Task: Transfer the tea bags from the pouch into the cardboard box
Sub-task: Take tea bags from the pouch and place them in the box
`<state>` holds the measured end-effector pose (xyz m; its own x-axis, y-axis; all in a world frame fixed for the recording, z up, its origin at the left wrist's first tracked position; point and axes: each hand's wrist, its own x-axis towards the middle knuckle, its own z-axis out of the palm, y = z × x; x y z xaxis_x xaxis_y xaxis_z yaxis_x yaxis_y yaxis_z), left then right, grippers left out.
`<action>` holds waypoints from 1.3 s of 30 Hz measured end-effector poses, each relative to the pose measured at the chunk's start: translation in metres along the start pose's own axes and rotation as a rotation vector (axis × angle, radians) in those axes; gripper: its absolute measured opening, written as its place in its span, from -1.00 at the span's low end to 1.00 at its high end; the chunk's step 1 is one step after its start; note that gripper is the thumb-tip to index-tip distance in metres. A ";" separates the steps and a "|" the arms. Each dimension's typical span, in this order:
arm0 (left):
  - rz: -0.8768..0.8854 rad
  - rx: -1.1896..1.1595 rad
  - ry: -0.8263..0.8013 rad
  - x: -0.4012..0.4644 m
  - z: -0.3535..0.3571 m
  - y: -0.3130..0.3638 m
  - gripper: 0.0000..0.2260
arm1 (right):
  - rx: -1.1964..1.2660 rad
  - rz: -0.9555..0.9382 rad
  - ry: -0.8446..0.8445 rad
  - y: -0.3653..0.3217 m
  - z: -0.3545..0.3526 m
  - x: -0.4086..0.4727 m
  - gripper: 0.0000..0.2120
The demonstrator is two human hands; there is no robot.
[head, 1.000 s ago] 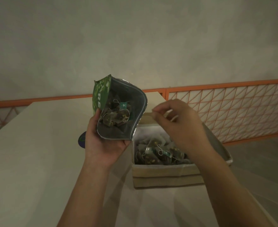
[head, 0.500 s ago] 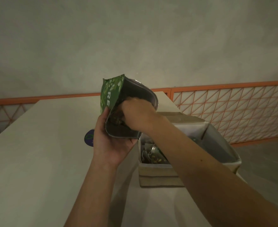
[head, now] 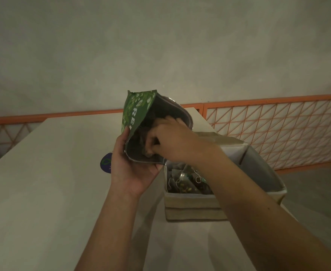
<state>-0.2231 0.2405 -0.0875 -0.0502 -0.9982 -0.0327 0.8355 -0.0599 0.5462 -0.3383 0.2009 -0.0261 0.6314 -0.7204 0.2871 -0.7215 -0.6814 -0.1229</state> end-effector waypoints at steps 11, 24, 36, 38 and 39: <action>-0.004 -0.012 -0.036 -0.001 0.004 -0.003 -0.48 | 0.769 0.139 0.412 0.015 -0.031 -0.055 -0.88; 0.020 -0.040 -0.014 0.000 0.000 -0.006 -0.54 | 0.641 0.482 0.423 0.089 -0.032 -0.104 -0.86; 0.032 -0.002 0.018 -0.003 0.004 -0.007 -0.59 | 0.488 0.477 0.482 0.074 -0.006 -0.112 -0.92; 0.033 0.002 0.003 -0.002 0.004 -0.007 -0.58 | 0.543 0.396 0.512 0.052 -0.006 -0.102 -0.87; 0.031 0.007 -0.008 -0.002 0.004 -0.006 -0.57 | 0.577 0.363 0.501 0.040 -0.004 -0.097 -0.85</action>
<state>-0.2305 0.2430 -0.0877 -0.0287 -0.9996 -0.0085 0.8327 -0.0286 0.5529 -0.4297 0.2442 -0.0546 0.0902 -0.8575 0.5064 -0.5107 -0.4764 -0.7157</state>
